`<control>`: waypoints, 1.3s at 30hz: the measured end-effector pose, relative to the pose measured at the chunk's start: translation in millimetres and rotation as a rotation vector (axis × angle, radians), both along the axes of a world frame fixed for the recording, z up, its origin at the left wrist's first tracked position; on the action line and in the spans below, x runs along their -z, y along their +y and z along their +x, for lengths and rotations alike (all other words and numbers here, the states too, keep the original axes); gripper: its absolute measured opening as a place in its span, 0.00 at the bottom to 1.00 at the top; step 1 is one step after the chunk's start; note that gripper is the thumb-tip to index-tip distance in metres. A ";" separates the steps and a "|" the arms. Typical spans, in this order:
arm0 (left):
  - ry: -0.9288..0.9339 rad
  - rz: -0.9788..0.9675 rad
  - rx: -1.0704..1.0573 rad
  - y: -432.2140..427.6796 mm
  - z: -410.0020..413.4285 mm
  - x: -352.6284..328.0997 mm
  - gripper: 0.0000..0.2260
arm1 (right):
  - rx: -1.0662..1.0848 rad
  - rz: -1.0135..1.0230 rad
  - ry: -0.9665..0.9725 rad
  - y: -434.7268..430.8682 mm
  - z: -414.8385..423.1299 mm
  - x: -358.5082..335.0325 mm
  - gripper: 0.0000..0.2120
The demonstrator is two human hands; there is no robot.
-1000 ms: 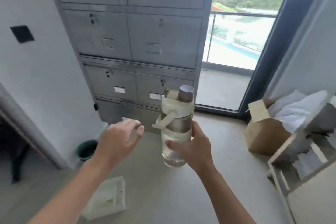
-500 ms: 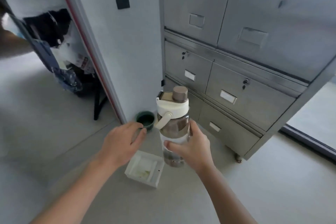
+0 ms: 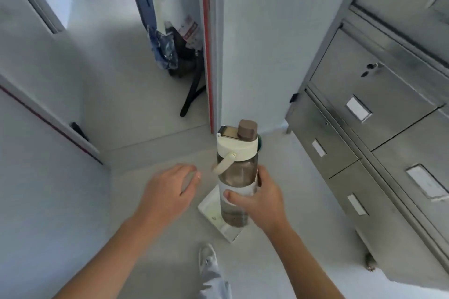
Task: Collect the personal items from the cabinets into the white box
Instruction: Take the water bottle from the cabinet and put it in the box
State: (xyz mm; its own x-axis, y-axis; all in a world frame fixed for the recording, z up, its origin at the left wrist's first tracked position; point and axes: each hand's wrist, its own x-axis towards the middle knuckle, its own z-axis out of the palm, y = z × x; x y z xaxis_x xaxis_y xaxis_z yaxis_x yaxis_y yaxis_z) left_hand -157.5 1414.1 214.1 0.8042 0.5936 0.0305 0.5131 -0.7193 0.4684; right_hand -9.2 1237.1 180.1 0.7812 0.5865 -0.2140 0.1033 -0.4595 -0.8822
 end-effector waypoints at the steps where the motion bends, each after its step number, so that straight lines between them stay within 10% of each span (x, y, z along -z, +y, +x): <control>1: 0.009 -0.018 -0.003 12.9 7.1 12.4 0.24 | -0.010 -0.016 0.007 14.0 8.5 11.3 0.31; 10: 0.111 -0.183 -0.111 74.2 57.3 158.3 0.18 | -0.101 -0.215 0.080 91.6 75.4 155.6 0.29; 27: 0.386 -0.429 -0.304 44.0 119.1 609.7 0.20 | -0.357 -0.503 0.023 136.6 152.5 636.4 0.32; 39: 0.427 -0.500 -0.316 24.7 86.0 697.6 0.21 | -0.492 -0.506 -0.014 122.7 148.4 751.5 0.36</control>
State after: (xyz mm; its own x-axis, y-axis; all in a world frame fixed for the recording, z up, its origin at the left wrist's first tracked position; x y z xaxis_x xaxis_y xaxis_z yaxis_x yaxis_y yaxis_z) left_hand -71.5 1438.8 -483.5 0.4729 0.6604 -0.5833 0.8725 -0.2589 0.4143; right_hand 139.3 1359.8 -571.4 0.4554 0.7033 -0.5459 0.4138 -0.7101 -0.5697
